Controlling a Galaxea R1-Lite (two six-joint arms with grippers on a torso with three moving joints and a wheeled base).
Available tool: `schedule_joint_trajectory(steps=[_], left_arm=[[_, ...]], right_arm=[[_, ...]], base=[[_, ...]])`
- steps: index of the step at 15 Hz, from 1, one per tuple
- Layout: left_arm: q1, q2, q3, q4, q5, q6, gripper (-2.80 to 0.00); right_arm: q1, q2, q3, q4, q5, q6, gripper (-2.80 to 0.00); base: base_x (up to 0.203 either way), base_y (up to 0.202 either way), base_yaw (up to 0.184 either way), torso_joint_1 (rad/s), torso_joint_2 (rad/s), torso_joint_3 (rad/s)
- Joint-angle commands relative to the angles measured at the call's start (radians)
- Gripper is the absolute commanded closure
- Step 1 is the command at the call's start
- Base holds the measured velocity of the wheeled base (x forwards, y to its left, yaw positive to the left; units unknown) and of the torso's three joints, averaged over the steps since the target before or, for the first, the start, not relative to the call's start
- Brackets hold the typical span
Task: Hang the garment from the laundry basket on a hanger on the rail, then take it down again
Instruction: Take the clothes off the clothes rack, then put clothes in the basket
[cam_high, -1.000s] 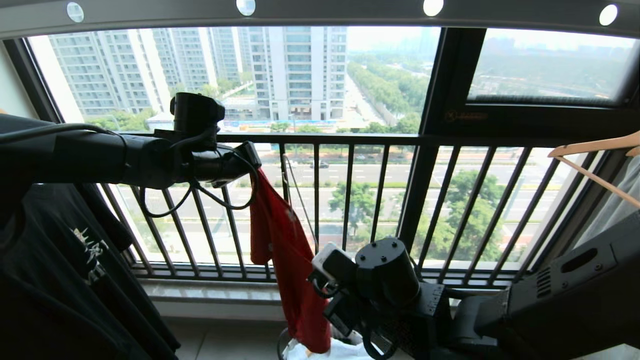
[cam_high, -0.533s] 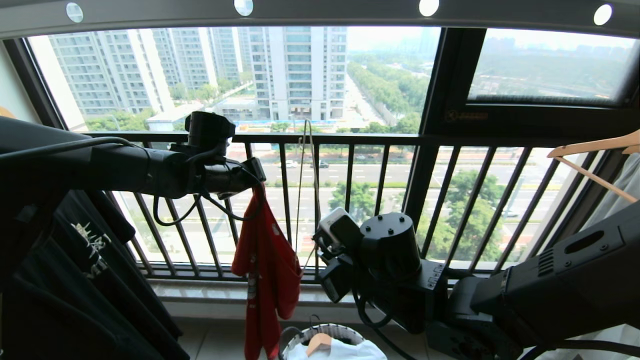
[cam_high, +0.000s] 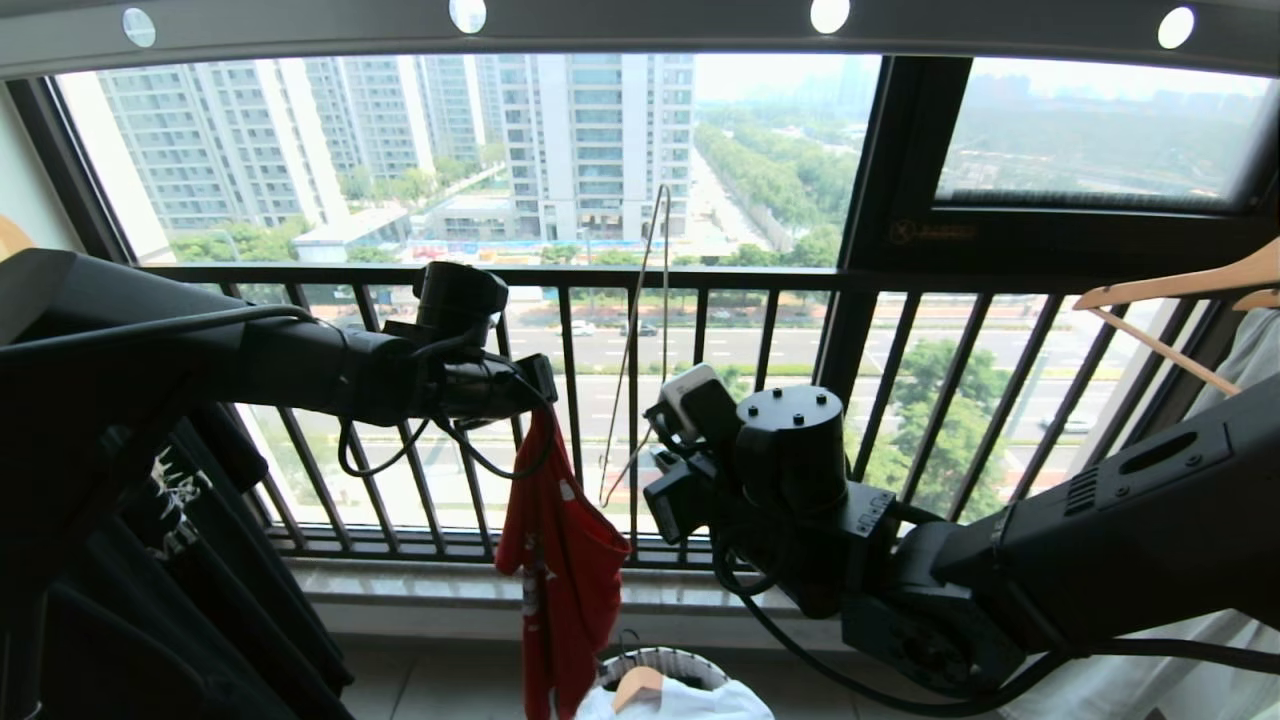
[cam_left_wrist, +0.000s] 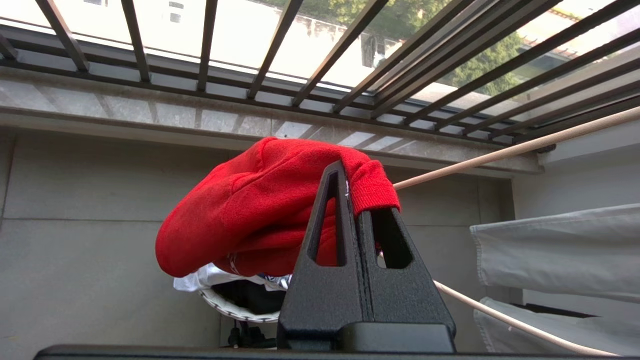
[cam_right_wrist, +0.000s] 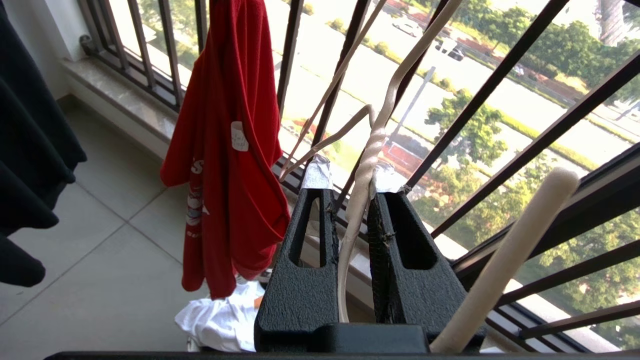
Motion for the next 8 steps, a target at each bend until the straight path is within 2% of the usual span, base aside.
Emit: schedule_joint_trajectory(steps=[1, 4, 8], left_arm=[[-0.009, 0.005, 0.005, -0.001, -0.001, -0.001, 0.00], [-0.018, 0.008, 0.013, 0.000, 0.000, 0.004, 0.00], [-0.041, 0.022, 0.035, -0.002, 0.001, 0.009, 0.00]], right_arm=[[-0.002, 0.016, -0.005, -0.006, -0.006, -0.002, 0.00], [-0.022, 0.014, -0.008, -0.006, -0.012, -0.009, 0.00], [-0.088, 0.012, -0.018, -0.013, -0.031, -0.082, 0.00]], base=[[0.000, 0.000, 0.000, 0.000, 0.00, 0.000], [0.000, 0.000, 0.000, 0.000, 0.00, 0.000], [0.000, 0.000, 0.000, 0.000, 0.00, 0.000]])
